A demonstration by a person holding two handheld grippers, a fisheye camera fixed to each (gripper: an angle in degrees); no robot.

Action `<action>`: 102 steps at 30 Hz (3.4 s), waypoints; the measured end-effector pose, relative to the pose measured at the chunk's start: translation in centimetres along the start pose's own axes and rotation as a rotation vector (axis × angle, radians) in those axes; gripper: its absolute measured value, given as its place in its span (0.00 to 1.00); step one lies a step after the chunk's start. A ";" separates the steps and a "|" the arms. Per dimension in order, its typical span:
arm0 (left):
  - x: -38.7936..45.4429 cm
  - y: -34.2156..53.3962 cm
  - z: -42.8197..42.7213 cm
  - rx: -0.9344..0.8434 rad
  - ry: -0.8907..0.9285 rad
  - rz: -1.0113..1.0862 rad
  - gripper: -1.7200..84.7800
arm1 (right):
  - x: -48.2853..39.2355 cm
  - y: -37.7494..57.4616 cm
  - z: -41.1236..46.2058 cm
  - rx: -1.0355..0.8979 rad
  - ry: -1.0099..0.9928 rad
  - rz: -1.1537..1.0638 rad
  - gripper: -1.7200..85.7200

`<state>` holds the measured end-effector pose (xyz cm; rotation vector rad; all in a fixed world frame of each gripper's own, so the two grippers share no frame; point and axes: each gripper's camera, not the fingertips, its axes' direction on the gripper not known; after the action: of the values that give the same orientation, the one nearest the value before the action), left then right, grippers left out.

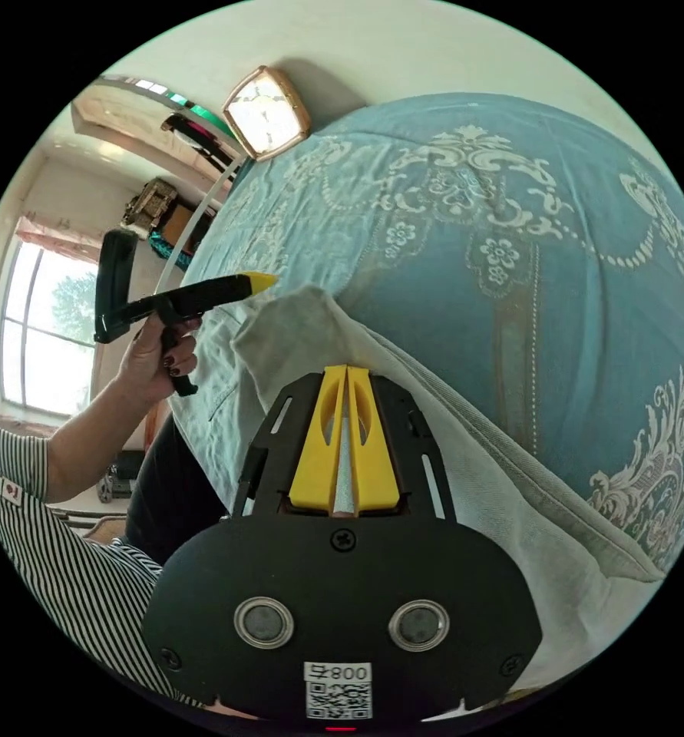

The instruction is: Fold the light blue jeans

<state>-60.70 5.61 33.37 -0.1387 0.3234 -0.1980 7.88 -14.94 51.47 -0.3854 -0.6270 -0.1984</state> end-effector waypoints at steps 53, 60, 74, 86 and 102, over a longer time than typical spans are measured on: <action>-32.7 25.8 -19.6 0.271 0.055 -0.531 0.05 | -0.5 -5.3 0.0 -0.104 0.038 0.130 0.03; -29.3 33.6 -20.3 0.236 0.096 -0.649 0.11 | -2.4 -2.7 -4.0 -0.023 0.101 0.101 0.02; -19.1 31.1 -18.1 0.326 0.029 -0.637 0.04 | -9.4 11.7 -2.8 -0.291 0.031 -0.002 0.02; 7.9 13.8 0.0 -0.082 0.358 0.065 0.05 | -2.4 19.9 -19.6 0.024 0.399 0.192 0.02; 40.7 -1.4 21.6 -0.329 0.192 0.587 0.10 | 5.4 26.6 -26.1 -0.037 0.535 0.165 0.09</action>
<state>-16.01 -2.27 41.58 -0.3429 0.5722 0.4287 33.87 -1.72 27.62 -0.3971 -0.0642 -0.1461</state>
